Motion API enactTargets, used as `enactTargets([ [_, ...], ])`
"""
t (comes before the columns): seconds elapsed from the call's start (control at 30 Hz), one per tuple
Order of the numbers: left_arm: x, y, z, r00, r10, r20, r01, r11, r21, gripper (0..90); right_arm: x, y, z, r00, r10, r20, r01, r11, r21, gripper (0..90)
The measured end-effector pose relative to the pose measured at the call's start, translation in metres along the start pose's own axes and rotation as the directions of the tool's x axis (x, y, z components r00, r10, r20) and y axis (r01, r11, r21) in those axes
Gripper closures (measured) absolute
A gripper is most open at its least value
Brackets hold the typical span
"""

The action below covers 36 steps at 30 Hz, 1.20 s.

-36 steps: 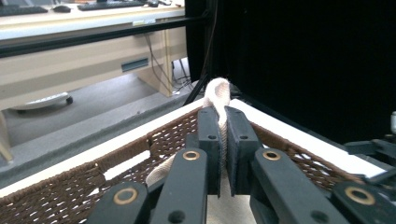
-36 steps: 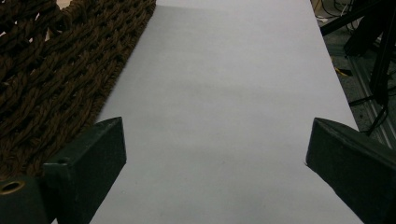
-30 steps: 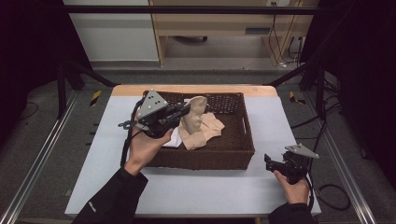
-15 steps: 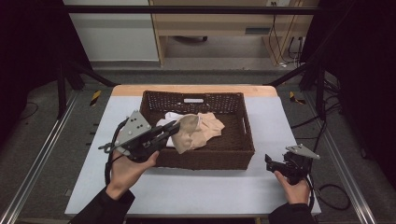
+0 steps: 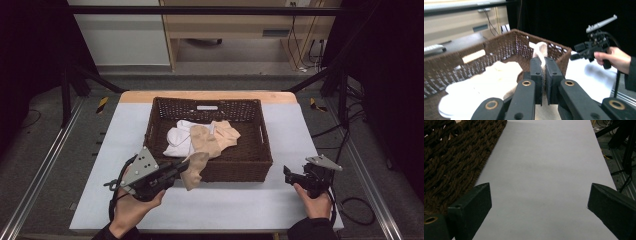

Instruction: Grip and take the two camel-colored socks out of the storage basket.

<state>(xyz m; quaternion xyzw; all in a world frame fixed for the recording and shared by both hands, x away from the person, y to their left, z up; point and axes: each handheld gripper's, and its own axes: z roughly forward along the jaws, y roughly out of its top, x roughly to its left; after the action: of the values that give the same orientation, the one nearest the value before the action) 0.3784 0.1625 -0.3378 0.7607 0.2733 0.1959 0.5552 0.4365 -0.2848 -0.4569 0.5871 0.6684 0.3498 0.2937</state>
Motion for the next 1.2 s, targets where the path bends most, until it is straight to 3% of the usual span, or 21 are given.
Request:
enactTargets([
  [0.27, -0.005, -0.035, 0.01, 0.999, -0.034, 0.027, 0.032, 0.9962, 0.081, 85.3, 0.0, 0.0, 0.0, 1.0, 0.002, -0.001, -0.002, 1.0, 0.001, 5.4],
  [0.53, -0.007, -0.06, 0.026, 0.9988, -0.04, 0.028, 0.034, 0.9845, 0.172, 85.3, 0.001, -0.001, 0.0, 1.0, -0.001, -0.003, 0.001, 1.0, 0.006, 5.5],
  [0.97, -0.006, -0.098, 0.054, 0.9949, -0.086, 0.053, 0.065, 0.946, 0.318, 83.8, 0.003, -0.002, 0.003, 0.9999, -0.003, -0.01, 0.003, 1.0, 0.016, 5.3],
  [1.03, -0.006, -0.1, 0.056, 0.9946, -0.086, 0.058, 0.063, 0.9439, 0.324, 82.2, 0.003, -0.002, 0.003, 0.9999, -0.002, -0.012, 0.002, 1.0, 0.013, 5.3],
  [1.2, -0.006, -0.1, 0.054, 0.9947, -0.087, 0.055, 0.066, 0.9497, 0.306, 68.9, 0.003, -0.001, 0.003, 0.9998, 0.0, -0.022, 0.0, 1.0, 0.016, 5.2],
])
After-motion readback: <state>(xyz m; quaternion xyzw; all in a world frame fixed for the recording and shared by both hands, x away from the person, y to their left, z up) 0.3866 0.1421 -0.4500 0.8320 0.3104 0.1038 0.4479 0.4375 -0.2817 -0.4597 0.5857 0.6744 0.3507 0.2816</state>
